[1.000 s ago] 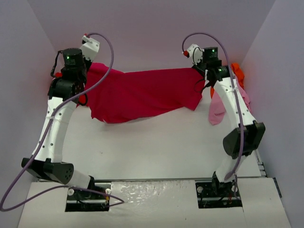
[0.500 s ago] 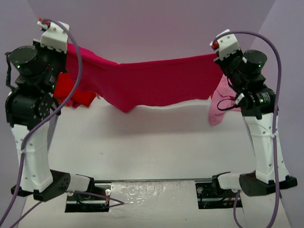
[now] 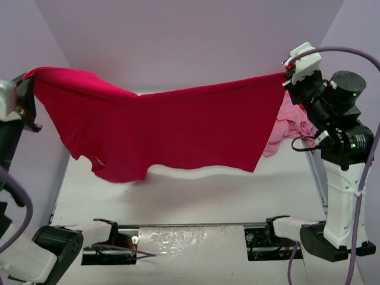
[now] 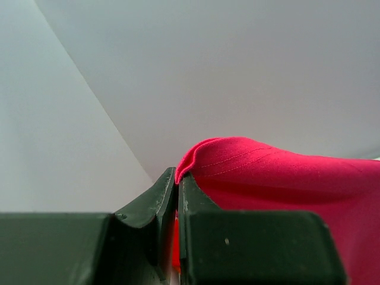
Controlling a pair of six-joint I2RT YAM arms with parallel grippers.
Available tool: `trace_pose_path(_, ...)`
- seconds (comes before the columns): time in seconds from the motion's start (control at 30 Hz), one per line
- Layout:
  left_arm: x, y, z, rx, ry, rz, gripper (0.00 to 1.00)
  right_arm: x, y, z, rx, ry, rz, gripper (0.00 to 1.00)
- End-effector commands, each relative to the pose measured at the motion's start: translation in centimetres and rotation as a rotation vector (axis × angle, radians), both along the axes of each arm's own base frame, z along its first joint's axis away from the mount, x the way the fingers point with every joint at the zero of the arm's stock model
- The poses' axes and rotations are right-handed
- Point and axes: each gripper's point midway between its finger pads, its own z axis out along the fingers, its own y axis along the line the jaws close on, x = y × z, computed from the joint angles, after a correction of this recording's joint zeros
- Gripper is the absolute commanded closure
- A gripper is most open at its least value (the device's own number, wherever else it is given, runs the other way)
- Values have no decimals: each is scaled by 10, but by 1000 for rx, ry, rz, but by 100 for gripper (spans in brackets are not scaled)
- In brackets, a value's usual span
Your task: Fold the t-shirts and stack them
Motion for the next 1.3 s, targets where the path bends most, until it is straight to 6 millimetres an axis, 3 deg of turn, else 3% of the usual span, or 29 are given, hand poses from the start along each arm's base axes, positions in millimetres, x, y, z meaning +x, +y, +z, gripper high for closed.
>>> trace_pose_path(0.0, -11, 4, 21, -21, -79, 12, 100, -30, 2, 54, 49, -149, 48, 100)
trace_pose_path(0.2, -16, 11, 39, -56, -144, 43, 100, -47, 1, 80, 69, -200, 67, 100)
trace_pose_path(0.3, -2, 16, 41, -43, -142, 86, 100, -38, 0, 73, 53, -182, 62, 100)
trace_pose_path(0.4, 31, 22, 34, -4, -102, 164, 100, -14, 2, 52, 34, -122, 59, 100)
trace_pose_path(0.67, 142, 16, -12, 153, 52, 284, 100, 46, -6, 2, -2, -26, -12, 100)
trace_pose_path(0.83, 171, 19, -23, 153, 70, 339, 100, 69, -13, -12, -15, -15, -64, 100)
trace_pose_path(1.0, 167, 20, -23, 126, 67, 339, 100, 74, -16, -14, -26, -21, -79, 100)
trace_pose_path(1.27, 126, 20, -4, 55, 23, 279, 100, 51, -16, 6, 5, -71, -74, 100)
